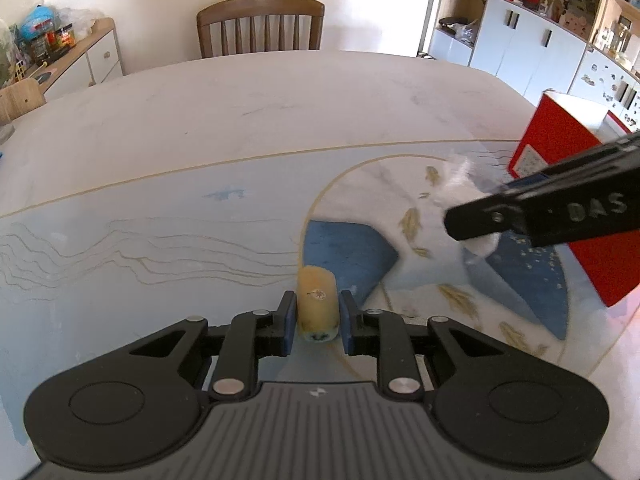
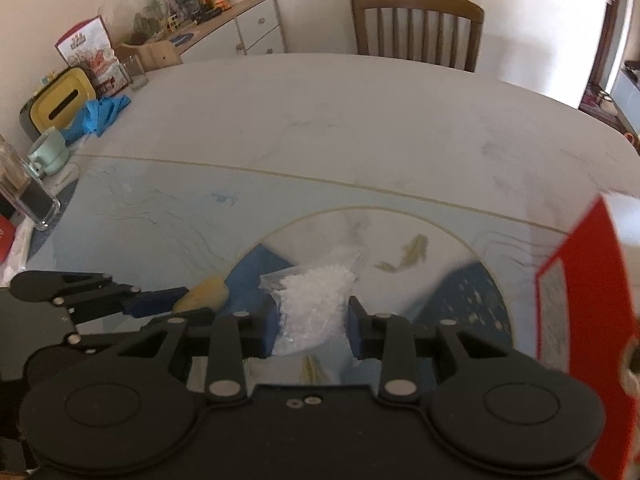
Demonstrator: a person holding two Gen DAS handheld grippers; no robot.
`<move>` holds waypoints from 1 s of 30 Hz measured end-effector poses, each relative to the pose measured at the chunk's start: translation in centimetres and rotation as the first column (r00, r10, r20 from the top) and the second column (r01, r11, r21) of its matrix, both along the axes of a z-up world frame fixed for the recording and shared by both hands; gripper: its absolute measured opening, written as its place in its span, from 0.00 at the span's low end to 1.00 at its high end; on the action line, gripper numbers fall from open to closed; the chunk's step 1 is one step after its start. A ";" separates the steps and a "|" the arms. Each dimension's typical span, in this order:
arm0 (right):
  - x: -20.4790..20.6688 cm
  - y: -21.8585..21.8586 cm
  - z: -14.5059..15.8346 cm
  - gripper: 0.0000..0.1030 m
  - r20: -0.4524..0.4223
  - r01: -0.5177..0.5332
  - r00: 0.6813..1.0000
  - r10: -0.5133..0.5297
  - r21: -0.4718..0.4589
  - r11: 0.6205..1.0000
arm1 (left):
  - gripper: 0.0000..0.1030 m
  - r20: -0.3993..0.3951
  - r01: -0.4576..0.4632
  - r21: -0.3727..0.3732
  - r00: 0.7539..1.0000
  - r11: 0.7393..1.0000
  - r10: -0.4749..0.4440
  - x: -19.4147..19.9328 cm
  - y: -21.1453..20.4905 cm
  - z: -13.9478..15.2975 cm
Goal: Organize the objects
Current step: 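Carry the sponge and bead bag over the box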
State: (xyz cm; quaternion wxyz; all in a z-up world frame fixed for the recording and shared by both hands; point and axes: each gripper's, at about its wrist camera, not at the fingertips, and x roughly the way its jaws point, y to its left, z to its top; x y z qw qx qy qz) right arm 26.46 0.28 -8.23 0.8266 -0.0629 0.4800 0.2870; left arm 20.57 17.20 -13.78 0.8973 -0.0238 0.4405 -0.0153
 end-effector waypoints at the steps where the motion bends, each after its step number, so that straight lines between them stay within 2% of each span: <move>1: -0.3 -0.4 0.2 0.31 0.000 0.006 1.000 -0.006 0.005 1.000 | 0.20 0.001 0.007 0.003 1.000 1.000 -0.007 -0.1 -0.3 0.2; 5: -1.9 -2.5 1.2 0.31 0.004 0.037 0.999 -0.037 0.025 0.999 | 0.20 -0.004 0.016 0.000 1.000 1.000 -0.016 -0.1 -1.3 0.8; 13: -4.1 -7.1 4.2 0.31 0.040 0.092 0.995 -0.094 0.051 0.994 | 0.20 0.045 0.063 -0.017 0.997 0.998 -0.063 -1.4 -4.1 3.5; 23: -4.9 -13.3 6.2 0.31 0.093 0.160 0.982 -0.166 0.070 0.985 | 0.20 0.130 0.151 -0.016 0.980 0.988 -0.147 -0.9 -10.1 7.7; 30: -4.5 -18.2 7.0 0.31 0.126 0.205 0.969 -0.214 0.079 0.976 | 0.20 0.162 0.195 -0.013 0.968 0.981 -0.190 0.5 -14.4 9.4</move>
